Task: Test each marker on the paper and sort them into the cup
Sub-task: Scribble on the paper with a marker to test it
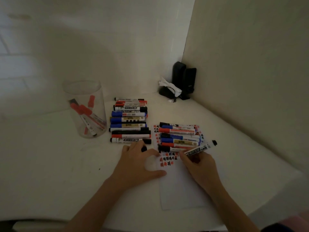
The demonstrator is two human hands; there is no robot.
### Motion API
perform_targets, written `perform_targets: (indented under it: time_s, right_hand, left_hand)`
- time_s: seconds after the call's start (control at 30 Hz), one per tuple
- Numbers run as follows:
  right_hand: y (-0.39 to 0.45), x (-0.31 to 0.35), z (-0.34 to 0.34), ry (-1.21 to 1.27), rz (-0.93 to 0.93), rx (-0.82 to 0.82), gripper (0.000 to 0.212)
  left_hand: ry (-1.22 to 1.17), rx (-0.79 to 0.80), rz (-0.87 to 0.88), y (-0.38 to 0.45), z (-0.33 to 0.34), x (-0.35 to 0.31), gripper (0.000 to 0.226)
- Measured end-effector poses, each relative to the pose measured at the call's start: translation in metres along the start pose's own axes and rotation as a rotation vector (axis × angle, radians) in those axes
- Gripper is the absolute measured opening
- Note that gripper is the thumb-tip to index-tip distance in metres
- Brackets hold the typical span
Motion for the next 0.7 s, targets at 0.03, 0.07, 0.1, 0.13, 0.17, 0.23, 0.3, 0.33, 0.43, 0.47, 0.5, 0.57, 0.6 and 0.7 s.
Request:
perform_targets:
  time_s: [0.03, 0.07, 0.1, 0.13, 0.17, 0.23, 0.3, 0.33, 0.43, 0.47, 0.5, 0.57, 0.6, 0.7]
  right_hand:
    - [-0.0001, -0.0001, 0.0005, -0.005, -0.008, 0.001, 0.012]
    - [0.0003, -0.0006, 0.0011, -0.011, -0.014, 0.003, 0.012]
    - [0.0008, -0.0013, 0.0016, -0.018, -0.020, 0.004, 0.013]
    - [0.0013, -0.0022, 0.0020, -0.027, -0.026, 0.002, 0.014]
    - [0.0017, -0.0028, 0.0022, -0.035, -0.029, 0.000, 0.015]
    - [0.0019, -0.0036, 0.0029, -0.049, -0.031, 0.003, 0.016]
    - [0.0019, -0.0029, 0.0039, -0.049, -0.040, 0.011, 0.015]
    - [0.0020, -0.0024, 0.0041, -0.045, -0.046, 0.014, 0.014]
    - [0.0017, -0.0006, 0.0041, -0.033, -0.062, 0.012, 0.016]
    - [0.0016, -0.0002, 0.0042, -0.029, -0.065, 0.013, 0.017]
    - [0.0014, 0.0001, 0.0043, -0.025, -0.066, 0.014, 0.016]
    - [0.0011, 0.0013, 0.0045, -0.027, -0.069, 0.014, 0.013]
    - [0.0008, 0.0022, 0.0046, -0.031, -0.074, 0.012, 0.012]
    - [-0.0002, 0.0026, 0.0035, -0.014, -0.086, -0.008, 0.012]
  left_hand:
    - [-0.001, 0.007, -0.004, -0.0001, 0.0001, 0.0003, 0.075]
    - [-0.004, 0.015, -0.010, -0.0001, 0.0005, 0.0003, 0.074]
    - [-0.004, 0.019, -0.013, -0.0001, 0.0007, 0.0002, 0.074]
    - [0.002, 0.020, -0.014, 0.0000, 0.0009, -0.0001, 0.075]
    - [0.009, 0.022, -0.014, -0.0001, 0.0009, -0.0004, 0.077]
    - [0.011, 0.028, -0.016, -0.0003, 0.0010, -0.0008, 0.080]
    - [0.009, 0.032, -0.019, 0.0000, 0.0013, -0.0007, 0.081]
    - [0.009, 0.032, -0.021, 0.0003, 0.0015, -0.0005, 0.081]
    - [0.012, 0.044, -0.032, 0.0008, 0.0029, 0.0003, 0.080]
    - [0.011, 0.047, -0.036, 0.0008, 0.0033, 0.0003, 0.081]
    - [0.013, 0.047, -0.038, 0.0008, 0.0033, 0.0004, 0.082]
    - [0.015, 0.047, -0.040, 0.0010, 0.0032, 0.0001, 0.082]
    - [0.010, 0.048, -0.042, 0.0011, 0.0037, 0.0004, 0.081]
    - [0.000, 0.045, -0.038, 0.0017, 0.0053, 0.0009, 0.078]
Point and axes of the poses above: each hand's wrist, its own y-axis towards the middle knuckle, its own z-axis out of the palm, x = y × z, the point moved 8 cm from there along y, towards the middle knuckle, and after that the axes turned 7 degrees about y, right-handed, at the moved point
